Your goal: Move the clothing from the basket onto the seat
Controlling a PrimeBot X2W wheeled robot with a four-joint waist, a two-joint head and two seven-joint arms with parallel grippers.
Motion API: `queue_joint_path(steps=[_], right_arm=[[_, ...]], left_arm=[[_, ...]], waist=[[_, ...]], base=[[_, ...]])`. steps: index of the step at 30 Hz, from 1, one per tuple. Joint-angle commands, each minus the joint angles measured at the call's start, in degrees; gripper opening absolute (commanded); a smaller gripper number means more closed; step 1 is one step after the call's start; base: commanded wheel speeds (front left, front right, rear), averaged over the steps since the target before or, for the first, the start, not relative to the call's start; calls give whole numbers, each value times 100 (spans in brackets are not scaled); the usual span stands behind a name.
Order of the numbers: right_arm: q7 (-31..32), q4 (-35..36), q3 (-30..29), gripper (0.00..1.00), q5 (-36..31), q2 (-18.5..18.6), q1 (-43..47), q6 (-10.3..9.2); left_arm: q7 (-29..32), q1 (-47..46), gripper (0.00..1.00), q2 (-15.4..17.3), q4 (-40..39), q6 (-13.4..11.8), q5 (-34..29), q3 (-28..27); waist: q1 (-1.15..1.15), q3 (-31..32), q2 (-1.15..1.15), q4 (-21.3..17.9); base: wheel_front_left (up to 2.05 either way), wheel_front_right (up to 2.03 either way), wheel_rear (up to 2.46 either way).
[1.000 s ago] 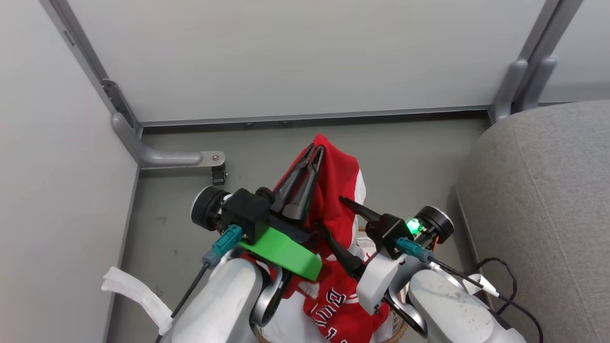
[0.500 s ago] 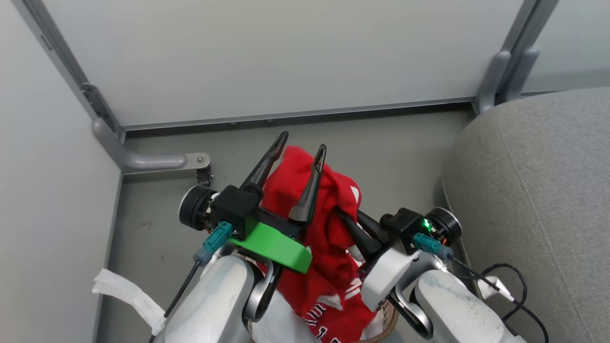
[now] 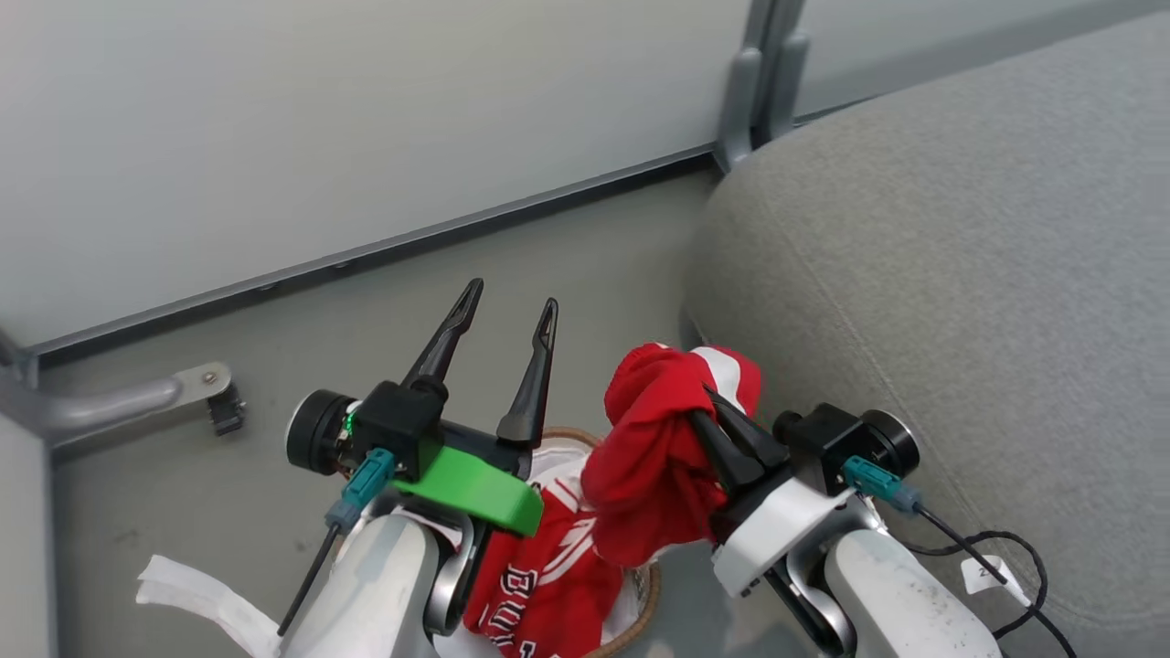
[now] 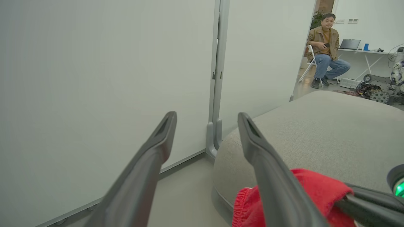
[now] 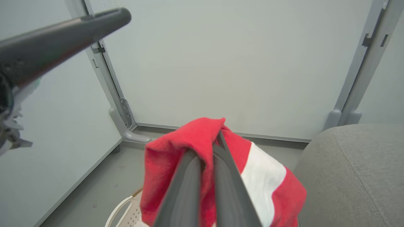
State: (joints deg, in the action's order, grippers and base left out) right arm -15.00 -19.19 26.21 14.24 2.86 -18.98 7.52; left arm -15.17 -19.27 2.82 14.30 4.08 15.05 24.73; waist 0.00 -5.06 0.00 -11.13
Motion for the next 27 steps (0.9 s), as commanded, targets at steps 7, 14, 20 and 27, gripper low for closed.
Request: queue_joint_path(steps=[7, 14, 20, 27], right_arm=[[-27, 187, -202, 0, -69, 26, 132, -6], [-27, 307, -589, 0, -163, 161, -127, -6], [-27, 351, -924, 0, -307, 658, -852, -6], [-27, 322, -1521, 0, -534, 1518, -2148, -7]], left_arm=[[3, 210, 100, 22, 18, 122, -200, -144], [3, 77, 100, 24, 88, 200, -309, -81], [3, -93, 100, 25, 227, 256, -414, -30], [3, -356, 100, 34, 305, 311, -687, 34]], waist=[[0, -263, 0, -1637], [0, -544, 0, -1919], [0, -971, 0, -1956], [0, -1675, 0, -1674]], base=[[0, 0, 0], [0, 0, 0], [0, 0, 0], [0, 0, 0]])
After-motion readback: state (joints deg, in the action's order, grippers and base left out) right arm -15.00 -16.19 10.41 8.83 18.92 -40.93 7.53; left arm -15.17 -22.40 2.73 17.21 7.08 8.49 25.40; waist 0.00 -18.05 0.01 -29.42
